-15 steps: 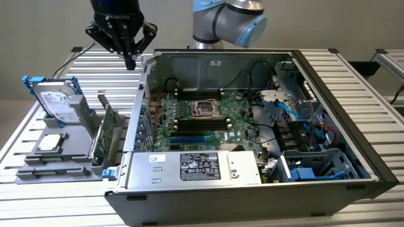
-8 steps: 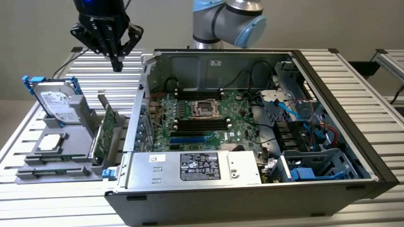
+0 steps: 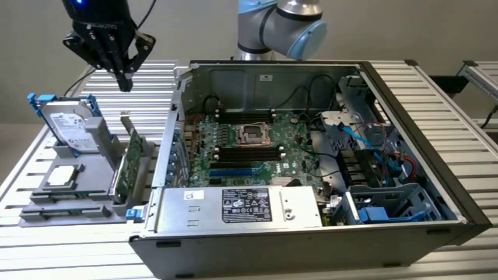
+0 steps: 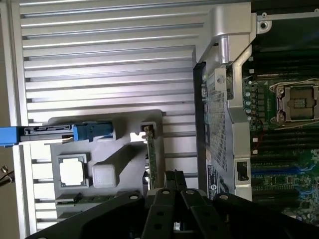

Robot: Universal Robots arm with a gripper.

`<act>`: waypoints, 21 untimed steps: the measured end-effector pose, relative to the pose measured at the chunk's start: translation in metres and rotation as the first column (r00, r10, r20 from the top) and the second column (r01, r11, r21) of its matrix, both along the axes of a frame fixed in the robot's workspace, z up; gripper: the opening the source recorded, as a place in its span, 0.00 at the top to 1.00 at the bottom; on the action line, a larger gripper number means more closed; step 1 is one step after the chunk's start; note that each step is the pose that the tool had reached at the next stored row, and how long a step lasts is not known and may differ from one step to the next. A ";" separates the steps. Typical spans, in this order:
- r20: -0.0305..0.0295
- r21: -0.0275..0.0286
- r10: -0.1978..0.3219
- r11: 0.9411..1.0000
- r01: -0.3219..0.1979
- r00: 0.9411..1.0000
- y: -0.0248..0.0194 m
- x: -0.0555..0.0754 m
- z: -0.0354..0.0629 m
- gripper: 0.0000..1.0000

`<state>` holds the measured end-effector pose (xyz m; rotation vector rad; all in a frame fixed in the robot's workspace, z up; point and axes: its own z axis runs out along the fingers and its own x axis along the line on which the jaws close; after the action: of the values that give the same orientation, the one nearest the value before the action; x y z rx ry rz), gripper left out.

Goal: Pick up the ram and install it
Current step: 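Reach for the ram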

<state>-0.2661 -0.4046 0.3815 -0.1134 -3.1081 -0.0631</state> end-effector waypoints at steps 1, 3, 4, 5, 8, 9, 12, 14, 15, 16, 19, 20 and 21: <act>0.000 0.000 0.000 1.000 0.000 1.000 -0.0015 -0.004 -0.0003 0.89; 0.000 0.000 0.000 1.000 0.000 1.000 -0.0046 -0.010 -0.0005 0.89; 0.000 0.000 0.000 1.000 0.000 1.000 -0.0062 -0.013 -0.0006 0.89; 0.000 0.000 0.000 1.000 0.000 1.000 -0.0078 -0.015 -0.0007 0.89; 0.000 0.000 0.000 1.000 0.000 1.000 -0.0128 -0.022 -0.0009 0.89; 0.000 0.000 0.000 1.000 0.000 1.000 -0.0144 -0.024 -0.0010 0.89; 0.000 0.000 0.000 1.000 0.000 1.000 -0.0192 -0.031 -0.0015 0.89; 0.000 0.000 0.000 1.000 0.000 1.000 -0.0224 -0.035 -0.0020 0.89; 0.000 0.000 0.000 1.000 0.000 1.000 -0.0240 -0.037 -0.0023 0.89; 0.000 0.000 0.000 1.000 0.000 1.000 -0.0255 -0.038 -0.0029 0.89; -0.003 -0.001 0.000 1.000 0.000 1.000 -0.0295 -0.042 -0.0048 0.89; -0.004 -0.001 0.000 1.000 0.000 1.000 -0.0309 -0.043 -0.0055 0.89; -0.005 -0.001 0.000 1.000 0.000 1.000 -0.0324 -0.043 -0.0061 0.89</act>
<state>-0.3096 -0.4370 0.3754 -0.1135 -3.1034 -0.0612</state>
